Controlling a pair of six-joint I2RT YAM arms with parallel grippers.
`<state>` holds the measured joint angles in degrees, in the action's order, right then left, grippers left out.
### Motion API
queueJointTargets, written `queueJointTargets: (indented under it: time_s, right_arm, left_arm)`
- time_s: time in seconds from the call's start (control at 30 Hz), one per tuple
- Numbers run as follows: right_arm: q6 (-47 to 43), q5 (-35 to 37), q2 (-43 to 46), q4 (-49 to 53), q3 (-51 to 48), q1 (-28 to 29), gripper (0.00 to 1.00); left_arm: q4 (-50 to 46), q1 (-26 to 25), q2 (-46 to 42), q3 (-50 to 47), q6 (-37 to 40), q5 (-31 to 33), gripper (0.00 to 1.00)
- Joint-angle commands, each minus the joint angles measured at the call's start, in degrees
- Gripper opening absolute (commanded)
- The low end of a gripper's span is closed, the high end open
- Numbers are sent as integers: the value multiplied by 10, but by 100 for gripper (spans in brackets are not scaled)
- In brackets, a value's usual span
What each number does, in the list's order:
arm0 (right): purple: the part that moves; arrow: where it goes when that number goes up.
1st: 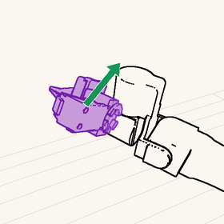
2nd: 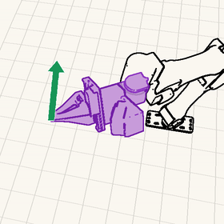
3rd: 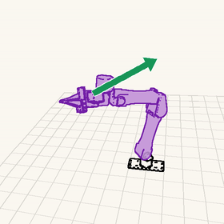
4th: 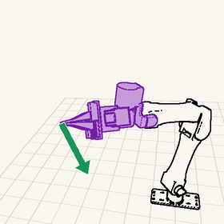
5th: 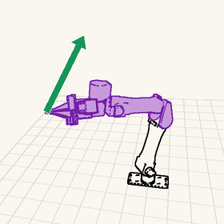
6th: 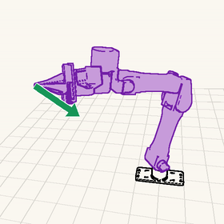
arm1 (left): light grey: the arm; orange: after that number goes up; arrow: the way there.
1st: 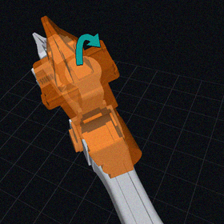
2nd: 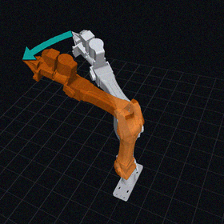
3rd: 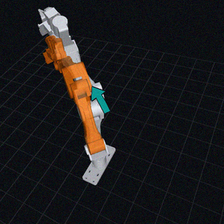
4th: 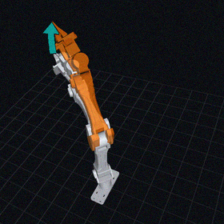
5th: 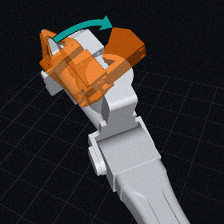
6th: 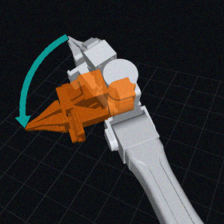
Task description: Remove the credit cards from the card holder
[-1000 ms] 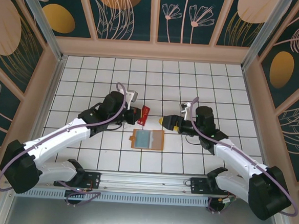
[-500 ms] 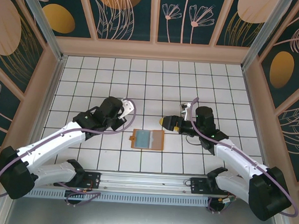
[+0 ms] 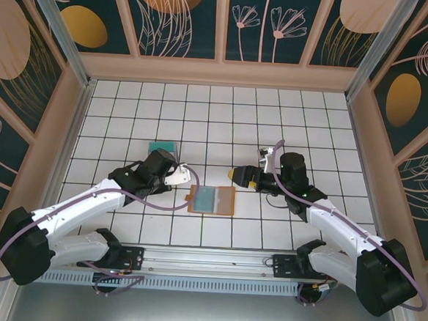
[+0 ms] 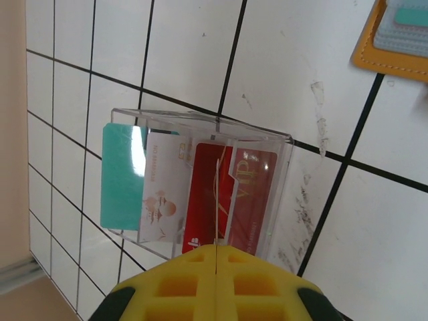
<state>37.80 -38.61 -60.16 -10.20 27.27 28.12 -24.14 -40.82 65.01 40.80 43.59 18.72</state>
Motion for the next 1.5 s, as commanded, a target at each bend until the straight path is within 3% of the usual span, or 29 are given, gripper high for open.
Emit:
queueJointTargets:
  time_s: [0.0, 0.63, 1.47]
  right_arm:
    - [-14, -2, -3, 1, 17, -1, 99]
    - [-19, -10, -31, -3, 26, -9, 99]
    - [-13, -15, -44, -20, 18, -13, 99]
  left_arm:
    - [43, 11, 12, -13, 43, 7, 0]
    - [94, 31, 39, -46, 55, -16, 0]
    - [92, 32, 74, 2, 90, -21, 0]
